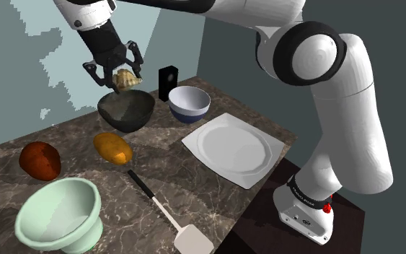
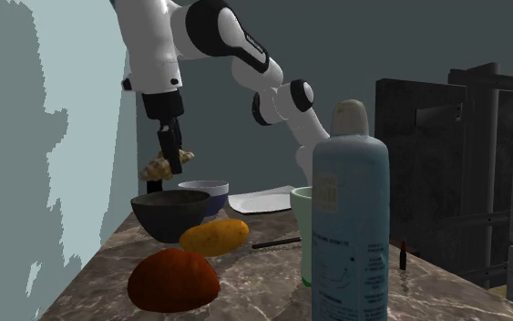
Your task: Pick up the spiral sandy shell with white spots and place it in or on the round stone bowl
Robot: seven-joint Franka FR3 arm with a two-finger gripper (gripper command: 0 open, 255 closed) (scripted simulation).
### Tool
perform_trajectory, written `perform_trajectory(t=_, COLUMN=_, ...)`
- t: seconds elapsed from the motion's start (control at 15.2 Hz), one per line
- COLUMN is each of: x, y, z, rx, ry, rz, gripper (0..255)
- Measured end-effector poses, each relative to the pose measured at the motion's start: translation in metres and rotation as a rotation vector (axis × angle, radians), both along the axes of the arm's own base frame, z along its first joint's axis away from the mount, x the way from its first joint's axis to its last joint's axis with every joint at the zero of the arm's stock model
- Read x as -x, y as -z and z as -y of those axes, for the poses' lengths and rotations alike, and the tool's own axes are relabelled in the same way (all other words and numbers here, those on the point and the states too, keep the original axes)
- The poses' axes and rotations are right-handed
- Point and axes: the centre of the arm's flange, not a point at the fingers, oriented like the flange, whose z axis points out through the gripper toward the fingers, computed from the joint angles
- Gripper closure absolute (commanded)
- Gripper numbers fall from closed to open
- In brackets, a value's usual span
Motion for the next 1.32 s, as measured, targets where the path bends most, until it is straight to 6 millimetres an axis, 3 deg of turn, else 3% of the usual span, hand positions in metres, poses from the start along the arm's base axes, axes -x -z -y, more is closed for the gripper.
perform_trajectory(t=0.53, x=0.001, y=0.041, z=0.0, rx=0.0, ry=0.0, rz=0.0, gripper=255)
perform_trajectory(t=0.92, x=0.001, y=0.047, z=0.001, rx=0.0, ry=0.0, rz=0.0, gripper=255)
perform_trajectory(t=0.99, x=0.001, y=0.047, z=0.001, rx=0.0, ry=0.0, rz=0.0, gripper=0)
perform_trajectory(t=1.32, x=0.001, y=0.047, z=0.001, rx=0.0, ry=0.0, rz=0.0, gripper=0)
